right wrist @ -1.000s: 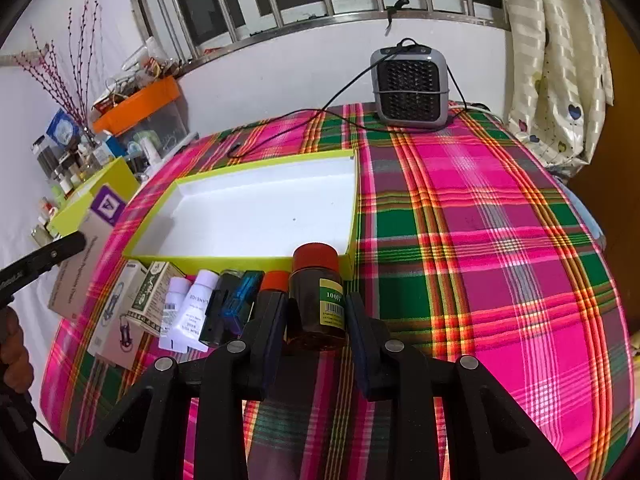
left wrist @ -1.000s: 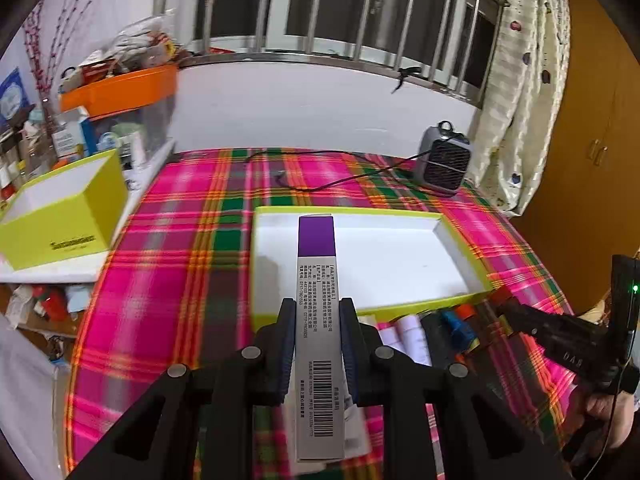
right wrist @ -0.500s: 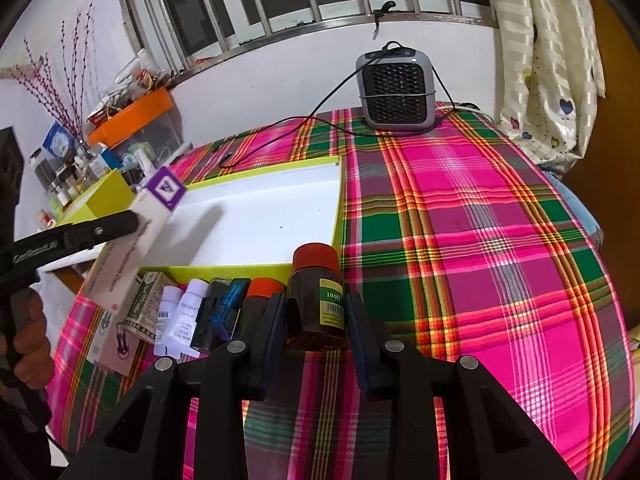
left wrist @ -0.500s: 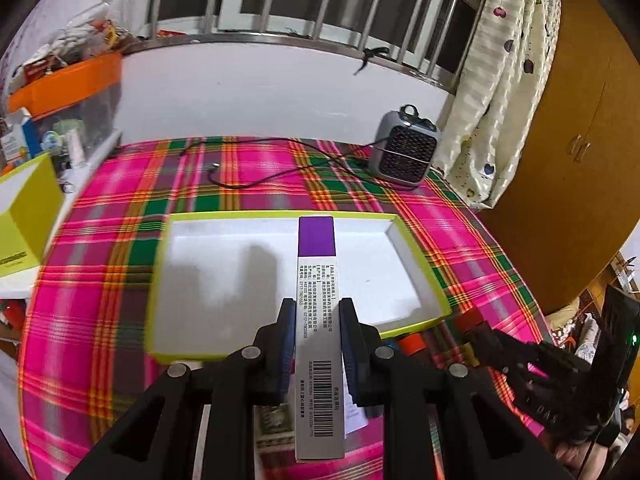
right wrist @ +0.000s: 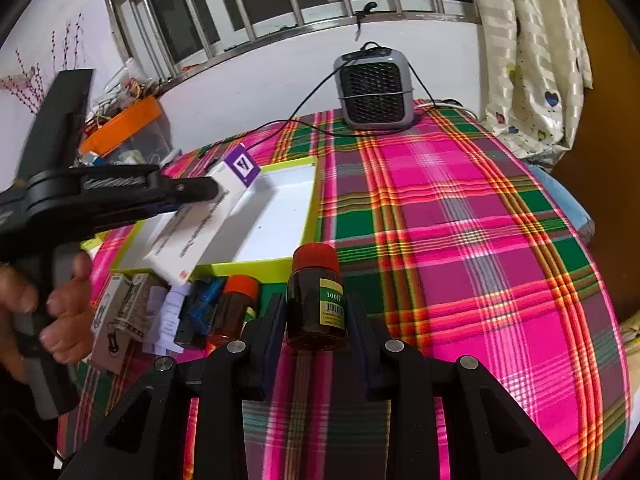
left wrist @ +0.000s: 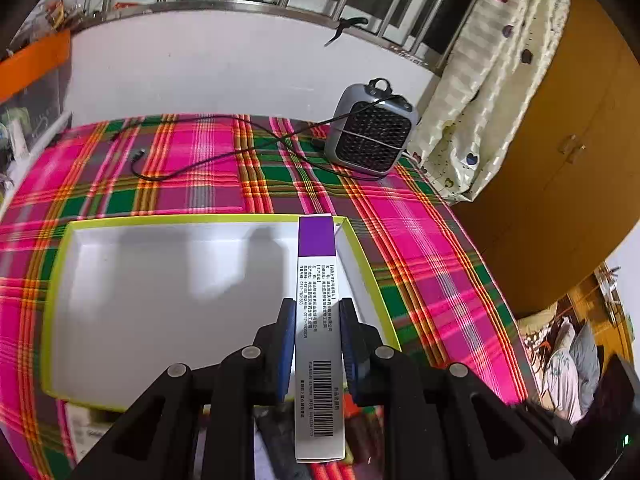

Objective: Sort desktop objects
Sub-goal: 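Carry the purple-ended box into the white tray and open the left tool while the right tool lifts the bottle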

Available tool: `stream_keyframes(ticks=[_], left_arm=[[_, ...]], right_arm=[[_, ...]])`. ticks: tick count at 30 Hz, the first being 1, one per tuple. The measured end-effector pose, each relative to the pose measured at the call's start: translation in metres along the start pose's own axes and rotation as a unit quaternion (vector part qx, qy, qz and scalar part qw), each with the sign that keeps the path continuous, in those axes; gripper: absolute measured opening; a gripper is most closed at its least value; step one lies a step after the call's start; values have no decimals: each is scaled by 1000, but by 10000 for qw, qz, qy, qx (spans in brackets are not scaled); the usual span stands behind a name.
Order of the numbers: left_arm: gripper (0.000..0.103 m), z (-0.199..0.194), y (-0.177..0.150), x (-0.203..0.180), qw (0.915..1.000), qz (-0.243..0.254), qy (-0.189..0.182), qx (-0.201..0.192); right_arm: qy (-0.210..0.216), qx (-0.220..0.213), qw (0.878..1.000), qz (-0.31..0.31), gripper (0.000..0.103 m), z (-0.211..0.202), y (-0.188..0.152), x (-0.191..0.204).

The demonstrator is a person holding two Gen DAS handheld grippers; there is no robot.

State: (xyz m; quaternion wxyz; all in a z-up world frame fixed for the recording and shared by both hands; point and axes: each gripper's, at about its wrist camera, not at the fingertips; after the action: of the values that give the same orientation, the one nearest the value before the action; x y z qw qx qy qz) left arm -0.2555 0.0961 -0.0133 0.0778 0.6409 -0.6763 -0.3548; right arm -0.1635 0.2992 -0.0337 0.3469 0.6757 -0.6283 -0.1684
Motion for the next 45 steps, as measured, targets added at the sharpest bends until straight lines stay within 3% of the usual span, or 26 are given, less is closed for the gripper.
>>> stream_keyframes(ticks=[12,21,29,36,45], left_arm=[[22,47,24,-7,9984,-544,-91,151],[22,76,22,-11,9961,-791,-24,392],[22,80,20,-4,9921,-1098,-346,495],[29,73,24,-10,9926,-970,-589,422],[29,54,13,-10,9947,-653,-712,358]], right_arm=[[-101,-17,9999,95,32,3,1,-15],[-139,-3,9998,127,32,5,0,-22],[-157,15,9998,113,32,6,0,-22],[-184,10,9998,84,32,5,1,-19],[-218,-62,9997,50,32,0,7,-14]])
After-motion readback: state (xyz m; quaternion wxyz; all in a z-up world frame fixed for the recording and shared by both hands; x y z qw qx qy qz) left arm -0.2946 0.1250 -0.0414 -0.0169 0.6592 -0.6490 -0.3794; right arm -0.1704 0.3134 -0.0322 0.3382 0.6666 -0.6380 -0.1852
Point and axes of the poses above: each gripper's, at about its wrist camera, not at the fingertips, and z roughly the way its jaws point, x to its left, y to its top, and after that the axes turned 3 degrees about -y, right-handed
